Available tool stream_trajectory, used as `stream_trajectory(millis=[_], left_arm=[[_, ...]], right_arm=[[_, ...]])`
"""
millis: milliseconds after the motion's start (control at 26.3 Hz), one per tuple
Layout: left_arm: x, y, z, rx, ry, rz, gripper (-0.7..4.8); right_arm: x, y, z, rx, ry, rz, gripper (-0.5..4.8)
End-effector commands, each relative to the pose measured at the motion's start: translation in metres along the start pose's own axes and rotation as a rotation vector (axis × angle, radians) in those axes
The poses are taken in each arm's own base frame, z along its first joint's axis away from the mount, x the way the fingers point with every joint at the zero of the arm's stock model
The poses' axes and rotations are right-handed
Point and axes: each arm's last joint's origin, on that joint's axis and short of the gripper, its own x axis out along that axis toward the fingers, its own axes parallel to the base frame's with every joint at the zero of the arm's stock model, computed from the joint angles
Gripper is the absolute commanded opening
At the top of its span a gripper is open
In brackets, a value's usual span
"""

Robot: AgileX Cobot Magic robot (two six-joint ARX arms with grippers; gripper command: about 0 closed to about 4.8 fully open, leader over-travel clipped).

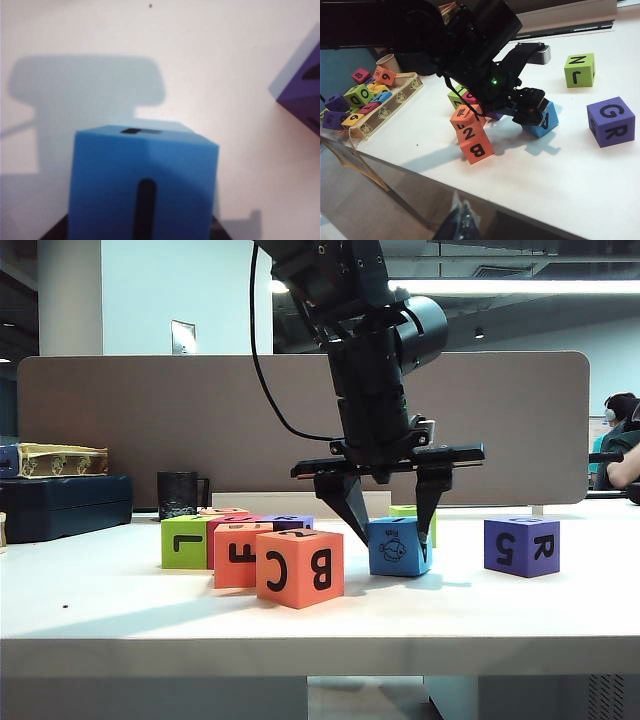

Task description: Select the appropriate blocks from the scattered letter blocks on the table and arrange them in a row to spell out "TURING".

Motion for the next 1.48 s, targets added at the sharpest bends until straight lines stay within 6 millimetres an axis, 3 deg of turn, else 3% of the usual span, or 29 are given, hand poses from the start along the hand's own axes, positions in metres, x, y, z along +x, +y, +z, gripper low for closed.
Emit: stream_trajectory(millis=[38, 950, 1026, 1140, 1481], left_arm=[[-0.0060, 0.0029, 0.0045, -0.037, -0.052, 0.060, 2.68], [-0.0073, 0.0059, 0.0009, -0.225, -0.034, 0.108, 2.74], [-0.0073, 0.0060, 0.0011, -0.226, -0.036, 0.107, 2.85], [-0.0072, 0.0061, 0.0013, -0.211, -0.037, 0.107, 3.76], [-0.0145, 0.0094, 0.0044, -0.125, -0.044, 0.107, 3.80]], right_arm=[[-0.0021, 0.0019, 0.0015, -0.023, -0.025, 0.004, -0.01], [-0.0021, 0.0020, 0.0016, -0.022, -0.024, 0.007, -0.01], [-0.0021, 0.0020, 0.0016, -0.022, -0.024, 0.007, -0.01], [-0.0021, 0.0020, 0.0016, -0.022, -0.024, 0.007, -0.01], [-0.0021, 0.0020, 0.0015, -0.022, -0.024, 0.007, -0.01]])
